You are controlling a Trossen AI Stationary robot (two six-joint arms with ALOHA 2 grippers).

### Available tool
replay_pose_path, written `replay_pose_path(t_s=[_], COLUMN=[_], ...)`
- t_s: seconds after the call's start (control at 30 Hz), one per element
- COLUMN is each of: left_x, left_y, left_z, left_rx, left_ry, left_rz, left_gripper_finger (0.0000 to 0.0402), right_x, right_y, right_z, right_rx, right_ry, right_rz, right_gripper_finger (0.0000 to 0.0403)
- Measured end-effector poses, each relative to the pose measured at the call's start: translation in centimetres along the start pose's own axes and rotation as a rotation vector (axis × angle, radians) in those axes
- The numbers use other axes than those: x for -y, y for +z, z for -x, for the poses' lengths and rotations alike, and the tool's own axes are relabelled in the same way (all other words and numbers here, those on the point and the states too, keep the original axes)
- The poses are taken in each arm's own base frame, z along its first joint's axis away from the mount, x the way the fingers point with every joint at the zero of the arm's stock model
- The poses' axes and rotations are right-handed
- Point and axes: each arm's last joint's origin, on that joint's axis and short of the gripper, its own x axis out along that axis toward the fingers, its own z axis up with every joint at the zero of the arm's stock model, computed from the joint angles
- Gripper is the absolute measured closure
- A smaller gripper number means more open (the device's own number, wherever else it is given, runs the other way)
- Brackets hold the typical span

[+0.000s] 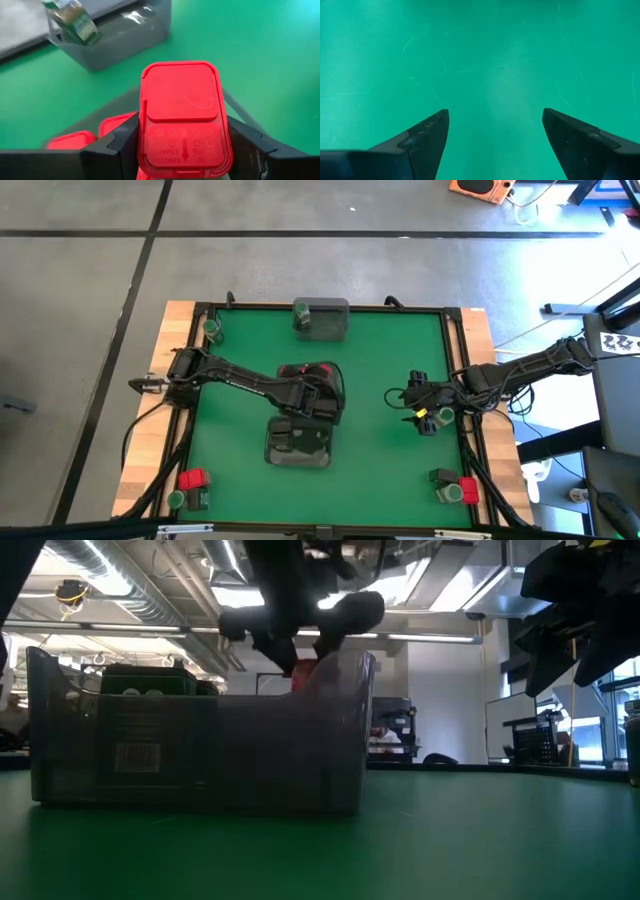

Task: Sort spices by type
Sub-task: Put the red seasoning can into the middle gray bin

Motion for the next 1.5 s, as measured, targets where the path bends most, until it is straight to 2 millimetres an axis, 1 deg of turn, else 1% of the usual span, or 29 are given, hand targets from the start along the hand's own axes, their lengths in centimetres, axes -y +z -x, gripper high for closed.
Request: replay_pose_path(t_s=[0.13,0.3,0.47,0.77,1.07,1.17,1.23,1.37,1.5], left_x=[-0.1,-0.8,-1.0,-1.2,-1.1,-1.0,-0.8,-0.9,-1.2], left_y=[-1.0,-1.5,-2.1,-2.2,-2.2,-1.8,-1.2,0.3,0.6], left_z=[-1.3,-2.5,-3.5,-3.8,-3.8,-3.2,-2.3,0.4,3.1], left_rx=[-0.015,-0.015,0.017,0.025,0.021,0.006,0.007,0.048,0.076], left_ry=[-0.016,0.017,0.014,0.015,0.006,-0.013,-0.044,-0.111,-0.166], left_rz=[0.021,0.082,0.115,0.096,0.066,0.019,-0.003,-0.038,-0.121], left_gripper_finger=[0.0192,0.0192,0.0166,0.0159,0.0110,0.0106,0.0106,0.0105,0.0106], right_x=[0.0,0.0,0.0,0.0,0.0,0.0,0.0,0.0,0.0], right_y=[0.0,0.0,0.0,0.0,0.0,0.0,0.0,0.0,0.0], right_z=[0.0,0.0,0.0,0.0,0.0,0.0,0.0,0.0,0.0], right_rx=[0.000,0.001,0.001,0.001,0.000,0.001,0.001,0.002,0.002], right_ry=[0.000,0.000,0.000,0.000,0.000,0.000,0.000,0.000,0.000], right_rz=[0.000,0.000,0.000,0.000,0.000,0.000,0.000,0.000,0.000], right_gripper_finger=[0.0084,0.0084,0.0084,0.0084,0.0084,0.0084,0.0084,0.0084,0.0084])
